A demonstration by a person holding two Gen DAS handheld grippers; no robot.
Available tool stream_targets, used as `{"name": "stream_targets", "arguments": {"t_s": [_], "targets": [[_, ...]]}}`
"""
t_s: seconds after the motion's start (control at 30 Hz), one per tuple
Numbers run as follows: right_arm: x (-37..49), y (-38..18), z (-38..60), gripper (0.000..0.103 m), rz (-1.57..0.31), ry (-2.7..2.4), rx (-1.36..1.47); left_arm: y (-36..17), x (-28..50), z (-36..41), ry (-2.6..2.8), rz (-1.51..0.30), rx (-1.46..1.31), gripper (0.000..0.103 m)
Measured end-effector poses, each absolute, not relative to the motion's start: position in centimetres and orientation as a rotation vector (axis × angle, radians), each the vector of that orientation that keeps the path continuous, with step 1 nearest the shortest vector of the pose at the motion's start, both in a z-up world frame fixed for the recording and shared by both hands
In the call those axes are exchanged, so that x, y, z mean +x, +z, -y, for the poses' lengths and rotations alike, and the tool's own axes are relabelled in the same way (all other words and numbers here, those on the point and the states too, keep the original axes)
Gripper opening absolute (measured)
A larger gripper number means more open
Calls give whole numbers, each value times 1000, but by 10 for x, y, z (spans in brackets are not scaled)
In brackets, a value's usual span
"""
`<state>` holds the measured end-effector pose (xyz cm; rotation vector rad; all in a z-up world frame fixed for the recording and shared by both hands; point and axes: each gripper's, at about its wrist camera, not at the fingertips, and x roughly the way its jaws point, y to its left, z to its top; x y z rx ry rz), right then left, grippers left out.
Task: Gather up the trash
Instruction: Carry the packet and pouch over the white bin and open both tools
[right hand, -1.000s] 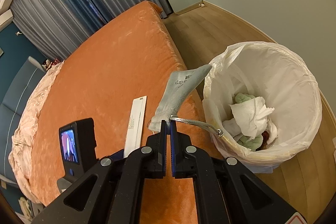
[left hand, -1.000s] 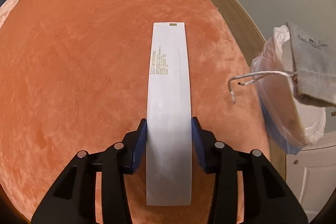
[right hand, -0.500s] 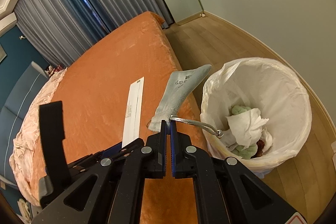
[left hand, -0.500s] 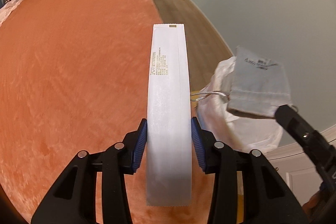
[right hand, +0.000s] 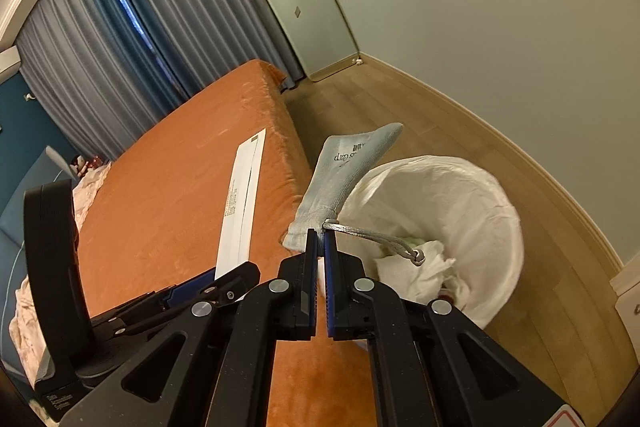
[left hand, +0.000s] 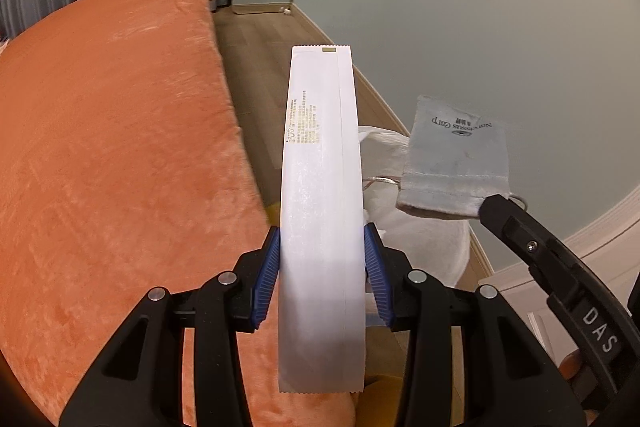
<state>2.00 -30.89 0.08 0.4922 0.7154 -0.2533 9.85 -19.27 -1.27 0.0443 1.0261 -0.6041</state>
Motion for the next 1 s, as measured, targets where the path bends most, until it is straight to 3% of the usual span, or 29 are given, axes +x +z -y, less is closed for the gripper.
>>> {"name": "stream_targets", "arguments": {"t_s": [0.37, 0.87, 0.97, 1.0], "targets": [[6, -8, 343, 3, -721, -324, 512, -25, 90, 239, -686, -1045, 104, 40], [5, -11, 344, 3, -728, -337, 520, -30, 90, 244, -694, -1042, 109, 41], [7, -11, 346, 5, -733, -344, 521, -28, 93, 238, -666, -1040, 83, 48], [8, -12, 346, 10, -742, -342, 528, -28, 94, 236, -657, -1042, 75, 52]]}}
